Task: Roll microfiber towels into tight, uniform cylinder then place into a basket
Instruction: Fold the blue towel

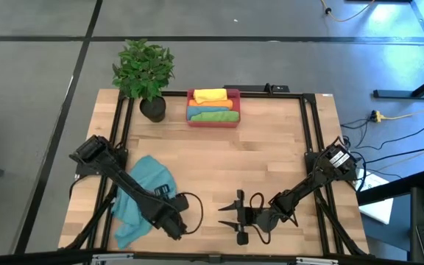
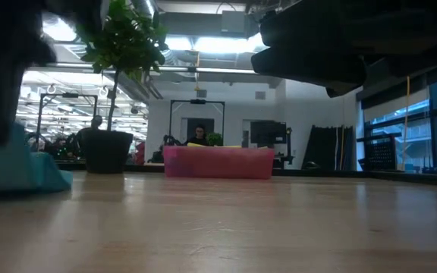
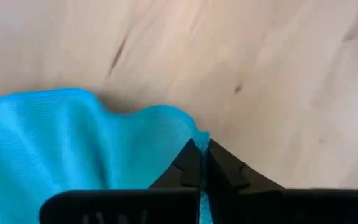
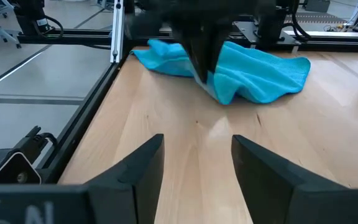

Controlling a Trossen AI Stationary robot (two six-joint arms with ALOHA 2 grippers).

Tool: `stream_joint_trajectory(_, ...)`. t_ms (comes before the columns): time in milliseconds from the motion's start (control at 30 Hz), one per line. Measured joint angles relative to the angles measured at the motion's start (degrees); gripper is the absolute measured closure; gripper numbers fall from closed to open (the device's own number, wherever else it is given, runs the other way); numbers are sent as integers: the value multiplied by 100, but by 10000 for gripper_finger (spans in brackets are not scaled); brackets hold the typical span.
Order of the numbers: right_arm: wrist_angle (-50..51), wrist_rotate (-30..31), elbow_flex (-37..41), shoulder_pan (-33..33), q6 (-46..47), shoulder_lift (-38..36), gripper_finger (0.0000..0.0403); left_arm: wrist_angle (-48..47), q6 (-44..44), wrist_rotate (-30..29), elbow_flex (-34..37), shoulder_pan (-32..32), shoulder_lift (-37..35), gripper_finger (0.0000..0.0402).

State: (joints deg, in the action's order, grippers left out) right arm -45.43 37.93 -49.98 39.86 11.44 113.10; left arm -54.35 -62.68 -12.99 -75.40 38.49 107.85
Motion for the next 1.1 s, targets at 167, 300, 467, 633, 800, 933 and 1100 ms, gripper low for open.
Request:
stream_joint_trajectory(167, 0, 0, 0, 0, -12, 0, 215, -965, 577, -441, -1259, 4, 3, 401)
stream_joint_trajectory(300, 0, 0, 0, 2, -75, 0, 215, -1930, 1068, -750, -2425, 53, 2, 401)
stream_joint_trajectory(467, -217, -41, -48, -52, -145, -2, 215, -2913, 1189, -896, -3569, 321, -6, 401)
stream_joint_trajectory(633, -138, -1263, -420, -531, -490, -2, 215, -3183, 1181, -772, -4137, 770, -11, 401)
stream_joint_trajectory(800, 811, -1929, -1143, -1039, -1226, -2, 214, -3180, 709, -707, -4244, 1250, -13, 401)
stream_joint_trajectory(933, 2059, -2240, -1749, -1409, -1648, -4, 214, -3180, 153, -702, -4243, 1647, -13, 401)
stream_joint_trajectory(1100, 2758, -2876, -1974, -1867, -2035, -4, 214, -3247, -558, -712, -4240, 2094, -13, 401)
